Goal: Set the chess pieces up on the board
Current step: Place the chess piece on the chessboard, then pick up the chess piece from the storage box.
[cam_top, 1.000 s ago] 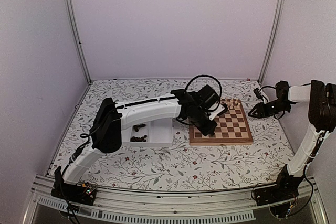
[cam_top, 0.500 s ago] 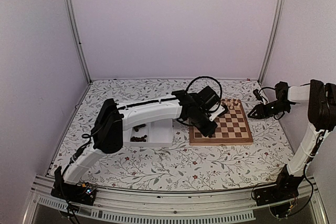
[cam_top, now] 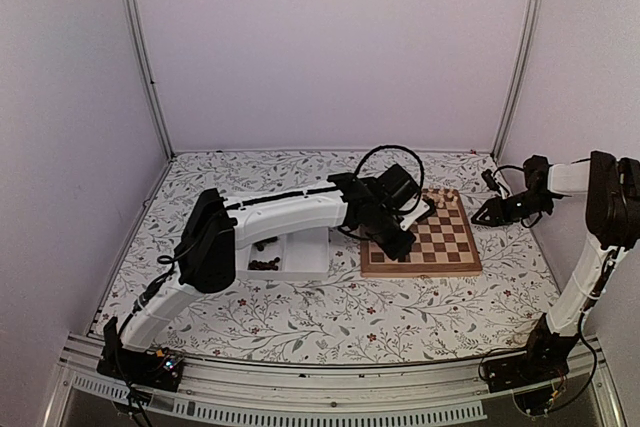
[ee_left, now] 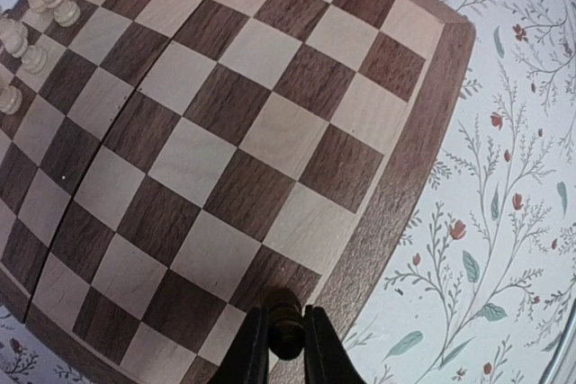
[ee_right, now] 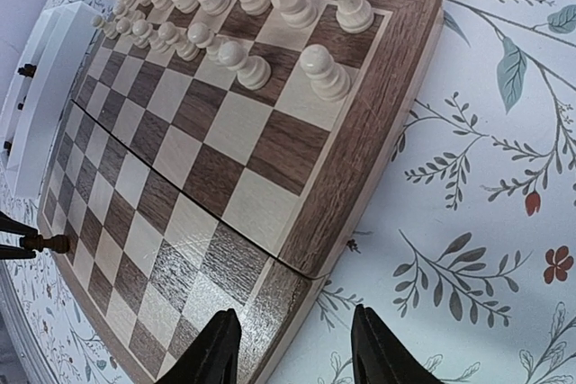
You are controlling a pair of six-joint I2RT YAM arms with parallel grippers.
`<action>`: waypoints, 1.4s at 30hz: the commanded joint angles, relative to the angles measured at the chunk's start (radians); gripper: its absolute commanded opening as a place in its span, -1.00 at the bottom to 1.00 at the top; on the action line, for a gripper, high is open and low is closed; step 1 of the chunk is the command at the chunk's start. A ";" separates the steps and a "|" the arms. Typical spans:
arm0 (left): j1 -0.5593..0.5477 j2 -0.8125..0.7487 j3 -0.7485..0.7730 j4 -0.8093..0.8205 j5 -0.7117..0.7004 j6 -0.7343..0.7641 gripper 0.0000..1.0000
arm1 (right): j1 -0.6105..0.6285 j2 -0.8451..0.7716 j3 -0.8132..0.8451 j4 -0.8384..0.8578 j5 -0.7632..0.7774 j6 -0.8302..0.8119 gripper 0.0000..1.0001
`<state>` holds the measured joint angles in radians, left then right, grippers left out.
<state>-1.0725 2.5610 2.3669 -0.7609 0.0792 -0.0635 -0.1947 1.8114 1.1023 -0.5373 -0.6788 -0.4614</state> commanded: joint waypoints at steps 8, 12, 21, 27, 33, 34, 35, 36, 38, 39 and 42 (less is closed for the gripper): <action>-0.002 0.027 0.026 0.043 0.004 -0.012 -0.69 | -0.001 0.035 0.029 -0.023 -0.029 -0.011 -0.10; -0.001 0.030 0.025 0.044 0.004 -0.013 -0.63 | -0.002 0.034 0.029 -0.024 -0.031 -0.013 -0.10; -0.012 -0.049 0.015 0.043 -0.030 -0.010 -0.10 | -0.001 0.030 0.031 -0.028 -0.038 -0.013 -0.08; -0.018 -0.290 -0.108 0.065 -0.203 0.000 0.04 | -0.002 0.025 0.033 -0.033 -0.039 -0.017 -0.07; 0.117 -0.523 -0.441 0.056 -0.317 -0.103 -0.05 | -0.001 0.023 0.038 -0.038 -0.043 -0.024 -0.07; 0.160 -0.548 -0.495 0.045 -0.328 -0.119 -0.11 | -0.002 0.022 0.039 -0.038 -0.044 -0.027 -0.07; 0.190 -0.571 -0.544 0.034 -0.335 -0.130 -0.15 | -0.001 0.022 0.039 -0.040 -0.044 -0.029 -0.07; 0.218 -0.590 -0.592 0.026 -0.339 -0.136 -0.19 | -0.002 0.022 0.039 -0.041 -0.045 -0.030 -0.07; 0.269 -0.626 -0.682 0.025 -0.342 -0.145 -0.22 | -0.001 0.022 0.038 -0.042 -0.047 -0.032 -0.07; 0.293 -0.637 -0.721 0.025 -0.337 -0.142 -0.24 | -0.002 0.022 0.038 -0.042 -0.047 -0.032 -0.07; 0.347 -0.655 -0.800 0.035 -0.336 -0.118 -0.22 | -0.001 0.025 0.040 -0.042 -0.048 -0.033 -0.07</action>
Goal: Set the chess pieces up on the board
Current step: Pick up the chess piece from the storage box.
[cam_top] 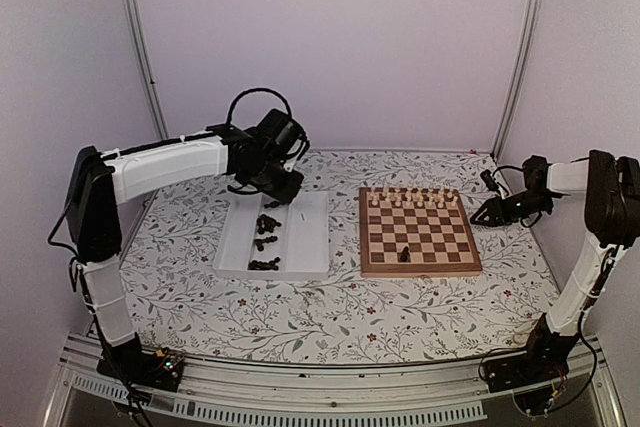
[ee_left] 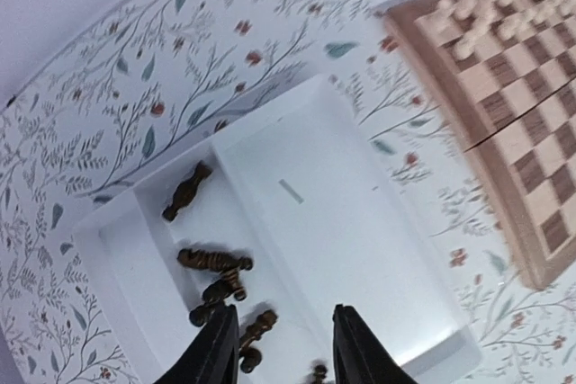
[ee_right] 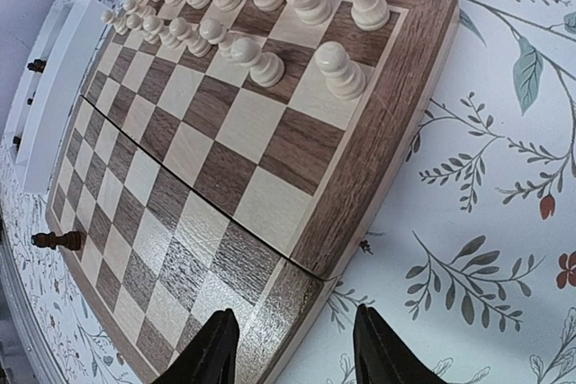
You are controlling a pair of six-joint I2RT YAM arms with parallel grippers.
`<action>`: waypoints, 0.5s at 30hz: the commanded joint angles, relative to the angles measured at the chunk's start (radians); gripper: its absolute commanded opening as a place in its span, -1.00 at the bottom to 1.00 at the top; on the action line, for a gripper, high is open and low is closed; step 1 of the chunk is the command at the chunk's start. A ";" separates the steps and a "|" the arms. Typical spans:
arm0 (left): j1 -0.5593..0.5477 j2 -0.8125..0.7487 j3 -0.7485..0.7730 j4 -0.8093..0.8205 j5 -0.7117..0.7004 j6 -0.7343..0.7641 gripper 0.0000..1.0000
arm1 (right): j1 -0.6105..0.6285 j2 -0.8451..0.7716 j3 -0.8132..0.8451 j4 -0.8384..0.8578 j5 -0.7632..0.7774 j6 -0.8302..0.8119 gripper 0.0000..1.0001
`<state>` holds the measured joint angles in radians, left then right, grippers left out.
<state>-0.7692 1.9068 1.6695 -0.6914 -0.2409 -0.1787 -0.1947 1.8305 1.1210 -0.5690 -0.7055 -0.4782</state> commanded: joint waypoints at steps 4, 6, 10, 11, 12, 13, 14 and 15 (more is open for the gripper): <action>0.121 -0.002 -0.155 0.001 0.013 0.030 -0.23 | -0.001 0.010 0.022 -0.012 -0.020 -0.017 -0.07; 0.146 0.011 -0.160 0.010 0.028 0.048 -0.24 | -0.002 0.013 0.021 -0.012 -0.018 -0.017 -0.07; 0.171 0.058 -0.140 0.000 0.049 0.073 -0.31 | -0.002 0.014 0.022 -0.013 -0.014 -0.018 -0.07; 0.176 0.071 -0.134 -0.009 0.045 0.073 -0.33 | -0.002 0.015 0.022 -0.014 -0.014 -0.018 -0.07; 0.179 0.081 -0.128 -0.018 0.038 0.070 -0.33 | -0.001 0.015 0.021 -0.014 -0.012 -0.018 -0.07; 0.182 0.089 -0.126 -0.023 0.032 0.069 -0.33 | -0.002 0.015 0.021 -0.014 -0.012 -0.017 -0.07; 0.185 0.094 -0.126 -0.027 0.028 0.068 -0.33 | -0.002 0.016 0.020 -0.014 -0.012 -0.019 -0.07; 0.187 0.096 -0.126 -0.029 0.025 0.067 -0.32 | -0.002 0.016 0.021 -0.014 -0.011 -0.018 -0.07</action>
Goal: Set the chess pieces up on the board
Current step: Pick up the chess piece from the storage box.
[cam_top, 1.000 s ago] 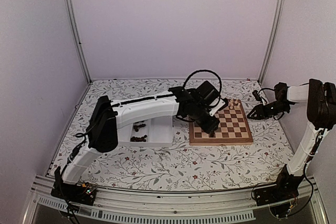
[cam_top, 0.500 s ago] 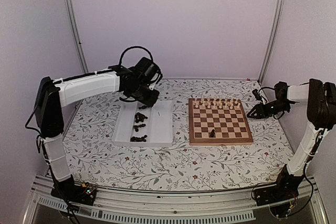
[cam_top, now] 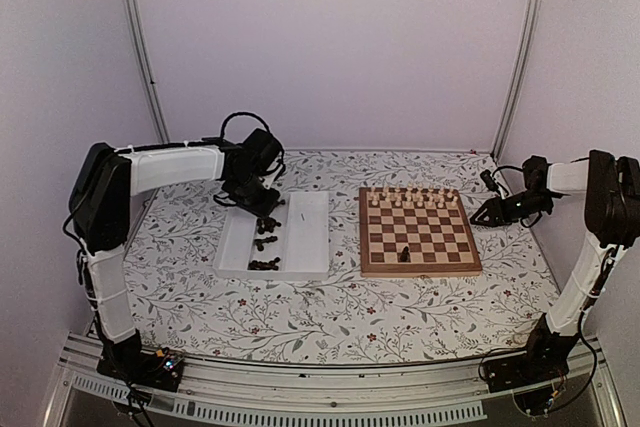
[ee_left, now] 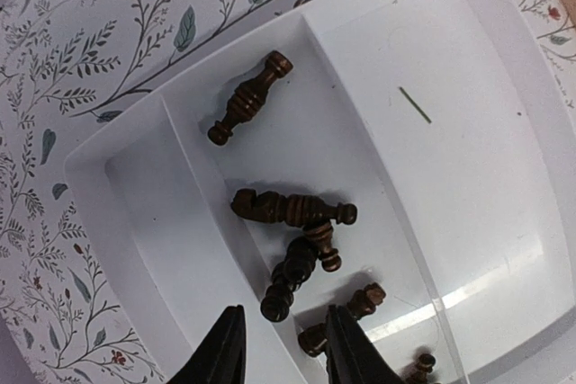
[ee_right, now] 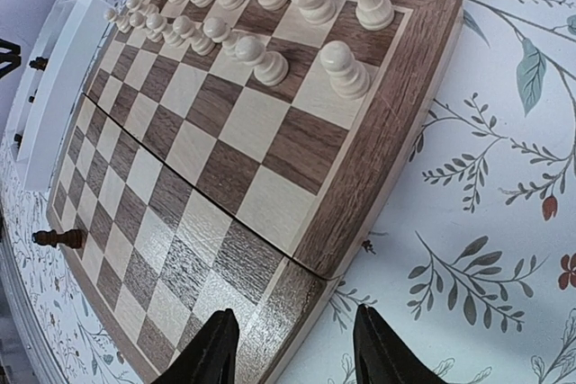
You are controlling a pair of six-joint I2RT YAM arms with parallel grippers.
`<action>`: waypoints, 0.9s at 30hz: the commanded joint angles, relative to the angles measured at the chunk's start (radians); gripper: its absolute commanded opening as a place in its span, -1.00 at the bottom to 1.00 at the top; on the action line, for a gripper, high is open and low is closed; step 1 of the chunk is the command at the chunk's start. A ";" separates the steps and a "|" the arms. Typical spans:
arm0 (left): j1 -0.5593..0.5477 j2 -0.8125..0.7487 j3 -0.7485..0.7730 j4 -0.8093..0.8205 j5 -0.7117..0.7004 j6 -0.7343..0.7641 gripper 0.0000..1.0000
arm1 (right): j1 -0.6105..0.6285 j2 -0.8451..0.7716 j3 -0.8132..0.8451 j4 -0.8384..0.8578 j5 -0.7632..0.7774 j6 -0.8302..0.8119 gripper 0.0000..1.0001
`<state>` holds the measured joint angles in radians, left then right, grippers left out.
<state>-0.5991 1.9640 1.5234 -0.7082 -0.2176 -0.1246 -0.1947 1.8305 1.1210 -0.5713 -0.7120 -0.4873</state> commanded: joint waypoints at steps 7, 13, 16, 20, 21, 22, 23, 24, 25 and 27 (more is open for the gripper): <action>0.028 0.053 0.009 -0.014 0.001 0.015 -0.37 | -0.002 0.028 0.025 -0.016 -0.006 -0.013 -0.07; 0.031 0.068 0.014 -0.013 -0.006 0.016 -0.41 | -0.002 0.029 0.025 -0.019 -0.007 -0.014 -0.07; 0.034 0.074 0.015 -0.014 -0.007 0.016 -0.43 | -0.002 0.029 0.025 -0.021 -0.008 -0.013 -0.07; 0.035 0.078 0.013 -0.018 0.006 0.016 -0.48 | -0.003 0.030 0.025 -0.022 -0.008 -0.014 -0.07; 0.035 0.078 0.011 -0.020 0.007 0.016 -0.50 | -0.002 0.031 0.025 -0.021 -0.009 -0.014 -0.07; 0.035 0.080 0.010 -0.023 0.010 0.016 -0.51 | -0.003 0.031 0.025 -0.023 -0.010 -0.014 -0.07; 0.035 0.079 0.007 -0.025 0.012 0.014 -0.53 | -0.002 0.032 0.026 -0.022 -0.010 -0.014 -0.07; 0.034 0.077 0.003 -0.025 0.014 0.012 -0.55 | -0.003 0.033 0.026 -0.023 -0.010 -0.014 -0.07; 0.035 0.076 -0.001 -0.025 0.018 0.013 -0.56 | -0.003 0.034 0.027 -0.023 -0.010 -0.014 -0.07; 0.033 0.076 -0.007 -0.028 0.021 0.010 -0.58 | -0.003 0.036 0.027 -0.026 -0.011 -0.014 -0.07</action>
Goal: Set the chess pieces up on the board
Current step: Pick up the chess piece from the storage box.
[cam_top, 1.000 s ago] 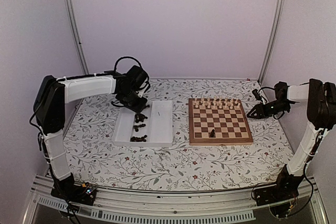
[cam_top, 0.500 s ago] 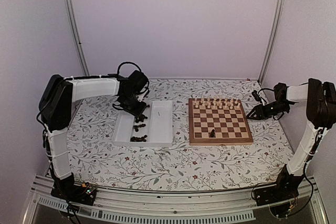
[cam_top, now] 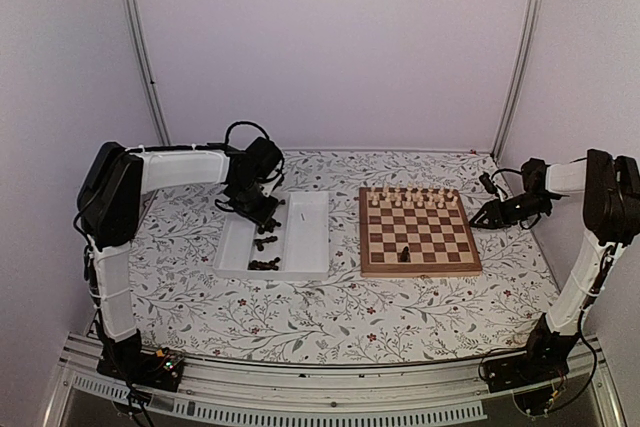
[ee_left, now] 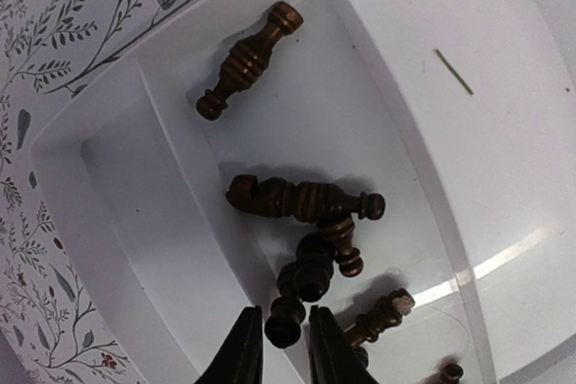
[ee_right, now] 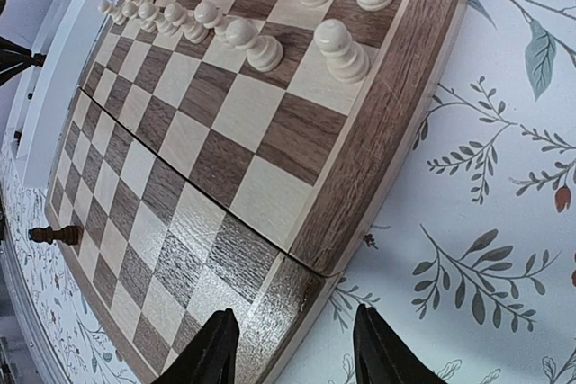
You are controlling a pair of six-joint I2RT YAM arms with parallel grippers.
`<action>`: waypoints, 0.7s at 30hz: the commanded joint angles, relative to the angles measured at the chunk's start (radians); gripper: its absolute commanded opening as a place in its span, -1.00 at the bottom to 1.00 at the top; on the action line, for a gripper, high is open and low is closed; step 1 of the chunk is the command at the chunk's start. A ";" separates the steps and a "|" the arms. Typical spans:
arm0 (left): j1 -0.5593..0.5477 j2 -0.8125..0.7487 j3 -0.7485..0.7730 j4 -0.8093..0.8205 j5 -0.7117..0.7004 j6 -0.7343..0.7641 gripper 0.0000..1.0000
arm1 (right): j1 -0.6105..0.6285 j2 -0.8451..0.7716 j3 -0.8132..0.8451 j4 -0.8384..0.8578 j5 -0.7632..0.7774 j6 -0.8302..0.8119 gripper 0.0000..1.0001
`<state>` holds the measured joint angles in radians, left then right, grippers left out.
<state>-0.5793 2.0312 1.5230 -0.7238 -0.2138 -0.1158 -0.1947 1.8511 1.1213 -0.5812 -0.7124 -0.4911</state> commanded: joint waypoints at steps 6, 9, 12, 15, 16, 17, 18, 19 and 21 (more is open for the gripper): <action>0.009 0.004 -0.012 -0.025 0.016 -0.004 -0.66 | -0.003 0.016 0.028 -0.017 -0.014 -0.009 -0.07; 0.009 0.003 -0.012 -0.032 0.015 -0.005 -0.66 | -0.003 0.016 0.028 -0.018 -0.015 -0.009 -0.07; 0.008 0.009 -0.011 -0.038 0.012 -0.004 -0.64 | -0.003 0.016 0.028 -0.019 -0.017 -0.009 -0.07; 0.007 0.014 -0.012 -0.042 0.007 -0.005 -0.64 | -0.003 0.015 0.028 -0.021 -0.018 -0.008 -0.07; 0.007 0.014 -0.012 -0.041 0.009 -0.003 -0.65 | -0.003 0.013 0.028 -0.022 -0.020 -0.007 -0.07; 0.007 0.014 -0.012 -0.042 0.008 -0.003 -0.67 | -0.003 0.013 0.029 -0.022 -0.019 -0.009 -0.07; 0.007 0.011 -0.012 -0.044 0.007 -0.004 -0.69 | -0.003 0.013 0.028 -0.022 -0.021 -0.008 -0.07; 0.005 0.010 -0.011 -0.045 0.007 -0.004 -0.72 | -0.003 0.013 0.028 -0.022 -0.019 -0.009 -0.07; 0.004 0.002 -0.006 -0.057 0.002 -0.006 -0.76 | -0.002 0.013 0.030 -0.022 -0.021 -0.007 -0.07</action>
<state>-0.5793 2.0312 1.5219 -0.7471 -0.2119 -0.1196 -0.1947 1.8549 1.1267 -0.5877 -0.7136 -0.4911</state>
